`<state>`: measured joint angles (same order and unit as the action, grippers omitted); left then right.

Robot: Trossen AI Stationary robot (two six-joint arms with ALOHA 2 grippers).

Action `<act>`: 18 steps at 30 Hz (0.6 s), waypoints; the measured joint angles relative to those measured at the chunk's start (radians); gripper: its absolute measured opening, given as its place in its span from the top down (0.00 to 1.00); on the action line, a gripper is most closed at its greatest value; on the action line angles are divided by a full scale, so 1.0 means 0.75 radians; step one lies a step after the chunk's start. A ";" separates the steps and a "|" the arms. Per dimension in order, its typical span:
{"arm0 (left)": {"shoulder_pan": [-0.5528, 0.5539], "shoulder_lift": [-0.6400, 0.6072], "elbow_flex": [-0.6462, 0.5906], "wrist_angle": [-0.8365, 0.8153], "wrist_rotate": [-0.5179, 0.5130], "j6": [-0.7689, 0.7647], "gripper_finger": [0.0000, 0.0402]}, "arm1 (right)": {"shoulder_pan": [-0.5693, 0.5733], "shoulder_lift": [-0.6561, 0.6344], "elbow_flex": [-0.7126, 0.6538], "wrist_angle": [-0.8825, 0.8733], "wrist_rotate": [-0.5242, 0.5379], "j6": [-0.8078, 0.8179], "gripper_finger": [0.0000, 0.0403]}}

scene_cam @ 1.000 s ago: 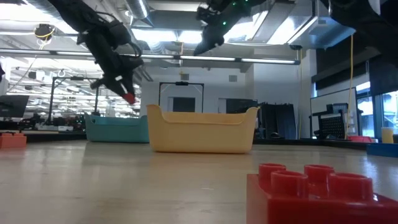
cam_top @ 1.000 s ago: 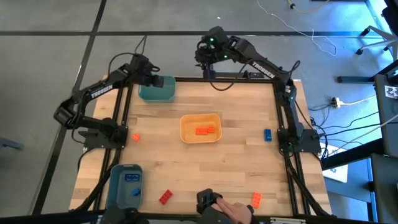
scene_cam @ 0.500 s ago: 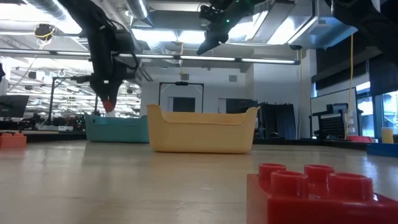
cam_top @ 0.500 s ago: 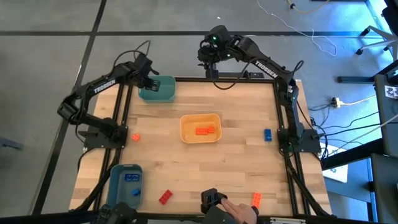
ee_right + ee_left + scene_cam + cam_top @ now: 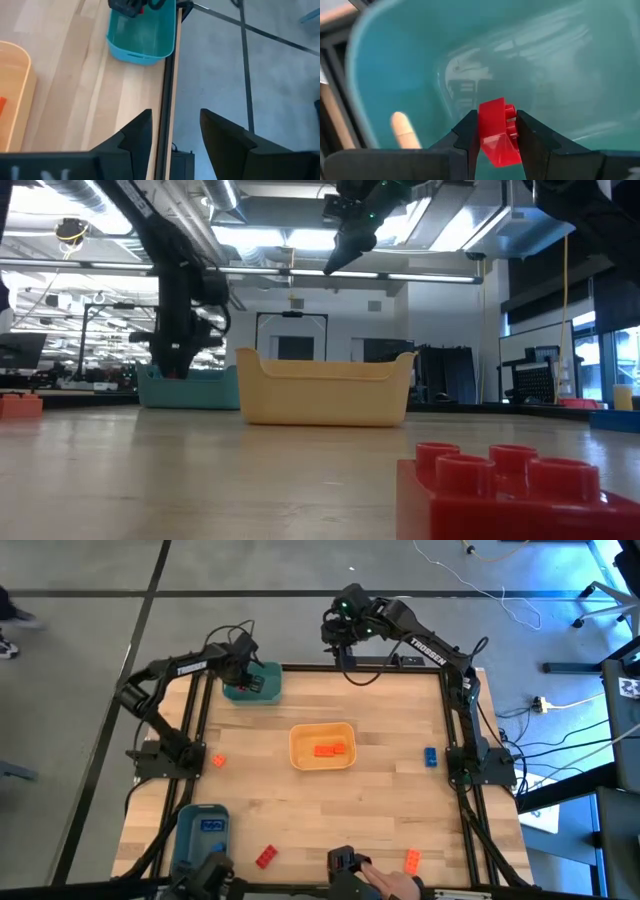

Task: Sort & place blocks by color
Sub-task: Put the top red 4 stud game piece into the green bin

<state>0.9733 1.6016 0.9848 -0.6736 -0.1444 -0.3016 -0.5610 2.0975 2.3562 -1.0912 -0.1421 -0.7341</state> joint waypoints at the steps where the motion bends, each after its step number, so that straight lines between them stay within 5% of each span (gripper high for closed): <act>1: 0.000 0.021 0.000 0.001 0.000 -0.001 0.76 | 0.000 0.000 0.000 -0.003 0.000 0.000 0.59; 12: -0.001 0.066 0.003 0.014 0.001 -0.004 0.76 | 0.000 0.000 0.000 -0.009 0.000 -0.004 0.59; 18: -0.001 0.066 0.003 0.012 0.000 -0.007 0.57 | 0.000 0.000 0.000 -0.009 0.000 -0.004 0.59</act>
<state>0.9730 1.6512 0.9871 -0.6646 -0.1444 -0.3069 -0.5610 2.0975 2.3562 -1.0981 -0.1421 -0.7368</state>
